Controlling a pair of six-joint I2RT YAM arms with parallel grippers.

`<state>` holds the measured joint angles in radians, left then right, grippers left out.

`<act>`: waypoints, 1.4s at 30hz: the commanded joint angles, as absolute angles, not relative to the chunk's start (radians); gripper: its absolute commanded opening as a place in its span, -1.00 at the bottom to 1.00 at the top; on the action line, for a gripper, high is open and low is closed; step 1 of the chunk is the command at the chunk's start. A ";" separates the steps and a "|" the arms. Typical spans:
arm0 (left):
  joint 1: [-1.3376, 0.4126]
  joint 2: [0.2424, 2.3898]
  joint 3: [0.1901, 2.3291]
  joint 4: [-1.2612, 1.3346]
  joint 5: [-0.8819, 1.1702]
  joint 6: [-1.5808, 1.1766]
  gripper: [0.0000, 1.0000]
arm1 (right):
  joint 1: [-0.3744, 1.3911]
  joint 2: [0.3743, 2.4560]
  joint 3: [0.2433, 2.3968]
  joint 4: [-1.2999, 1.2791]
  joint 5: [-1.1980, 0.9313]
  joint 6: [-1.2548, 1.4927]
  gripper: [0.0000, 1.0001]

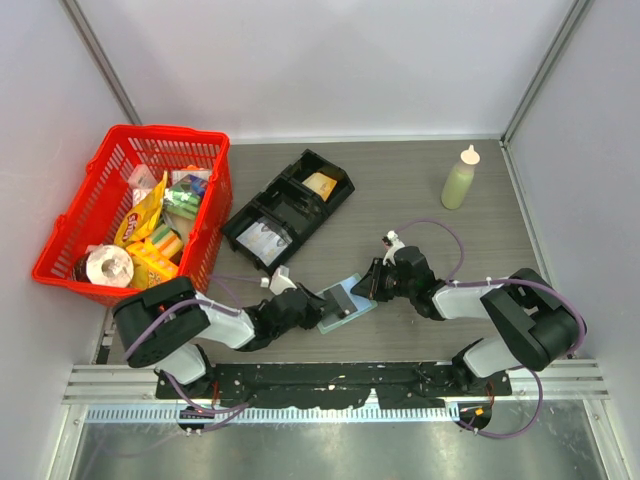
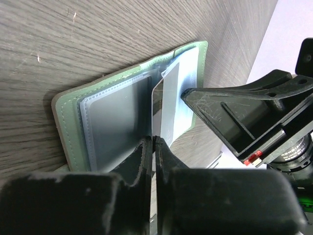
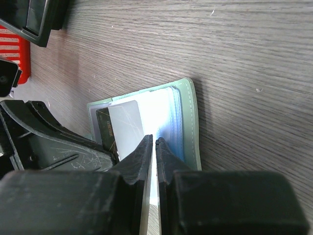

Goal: Take the credit cards out of the card holder
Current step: Remove the credit card from the card holder, then place the credit card in the storage box.

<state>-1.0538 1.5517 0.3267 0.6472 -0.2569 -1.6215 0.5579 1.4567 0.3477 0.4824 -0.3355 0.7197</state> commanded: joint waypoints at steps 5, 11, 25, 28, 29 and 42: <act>-1.057 1.422 0.270 0.526 -0.318 -1.625 -1.00 | 0.546 1.493 0.310 0.368 -0.290 0.699 -0.74; -1.057 1.264 0.308 0.303 -0.313 -1.569 -1.00 | 0.545 1.500 0.313 0.370 -0.290 0.699 -0.75; -1.058 0.910 0.529 -0.215 -0.373 -1.064 -1.00 | 0.546 1.189 0.422 0.134 -0.261 0.578 -0.67; -1.055 0.888 0.574 -0.190 -0.310 -0.884 -1.00 | 0.546 1.091 0.426 0.144 -0.345 0.539 -0.46; -1.057 0.887 0.590 -0.186 -0.287 -0.824 -1.00 | 0.545 1.036 0.428 0.147 -0.366 0.529 -0.40; -1.057 0.931 0.790 -0.225 0.126 -0.313 -1.00 | 0.545 0.675 0.451 0.212 -0.748 0.419 0.41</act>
<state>-1.0580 0.9180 0.7025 -0.1890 -0.0444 -0.5167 0.5472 0.7208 0.4183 0.1555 -0.5884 0.4500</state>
